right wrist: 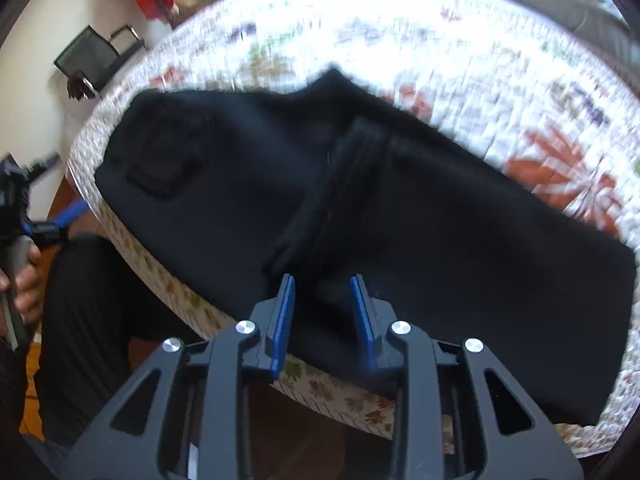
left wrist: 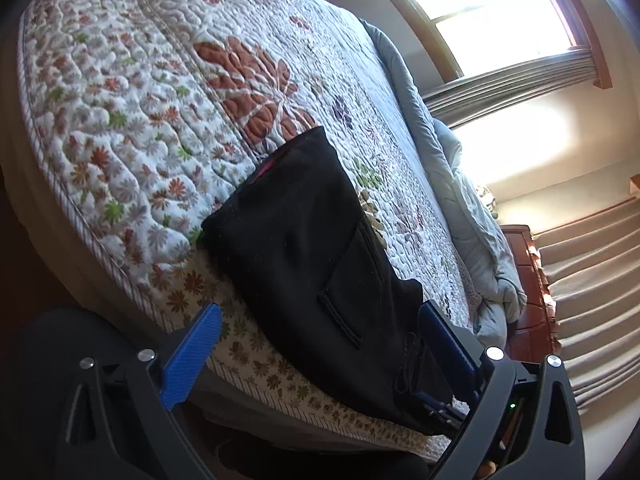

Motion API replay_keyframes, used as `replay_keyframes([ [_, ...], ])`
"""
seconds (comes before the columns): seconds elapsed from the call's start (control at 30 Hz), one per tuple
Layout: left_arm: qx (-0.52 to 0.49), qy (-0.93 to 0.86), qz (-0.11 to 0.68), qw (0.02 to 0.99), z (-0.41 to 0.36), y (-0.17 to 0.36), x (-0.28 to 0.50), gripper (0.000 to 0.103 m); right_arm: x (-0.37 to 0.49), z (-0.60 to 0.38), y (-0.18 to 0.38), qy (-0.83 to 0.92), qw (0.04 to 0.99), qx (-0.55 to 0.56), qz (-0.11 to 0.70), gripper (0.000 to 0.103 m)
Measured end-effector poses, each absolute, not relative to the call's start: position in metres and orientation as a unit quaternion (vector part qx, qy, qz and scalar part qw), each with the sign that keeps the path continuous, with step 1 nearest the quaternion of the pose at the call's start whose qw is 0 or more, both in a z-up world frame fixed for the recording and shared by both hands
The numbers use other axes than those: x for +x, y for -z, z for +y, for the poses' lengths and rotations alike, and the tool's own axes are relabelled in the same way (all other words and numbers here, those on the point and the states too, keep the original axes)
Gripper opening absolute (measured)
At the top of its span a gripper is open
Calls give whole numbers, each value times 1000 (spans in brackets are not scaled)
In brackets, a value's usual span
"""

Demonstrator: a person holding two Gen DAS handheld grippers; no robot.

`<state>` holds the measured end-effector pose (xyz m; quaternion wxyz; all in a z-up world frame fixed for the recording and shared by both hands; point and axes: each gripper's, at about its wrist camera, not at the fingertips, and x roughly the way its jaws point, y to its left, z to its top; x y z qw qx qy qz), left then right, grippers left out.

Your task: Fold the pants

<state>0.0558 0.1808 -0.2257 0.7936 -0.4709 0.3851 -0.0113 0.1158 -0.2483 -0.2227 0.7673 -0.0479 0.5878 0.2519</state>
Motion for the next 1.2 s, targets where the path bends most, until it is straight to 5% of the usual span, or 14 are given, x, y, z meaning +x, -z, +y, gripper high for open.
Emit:
replay_keyframes([
  [0.2, -499, 5, 395, 771, 185, 229, 66, 99, 105, -250, 209, -274, 772, -50, 571, 33],
  [0.4, -503, -14, 414, 759, 187, 244, 77, 99, 118, -359, 165, -180, 827, 37, 531, 35],
  [0.8, -519, -45, 409, 749, 185, 250, 86, 99, 106, -452, 218, -92, 803, 75, 584, 25],
  [1.2, -570, -67, 379, 726, 196, 268, 92, 99, 167, -387, 136, -267, 777, 39, 568, 53],
])
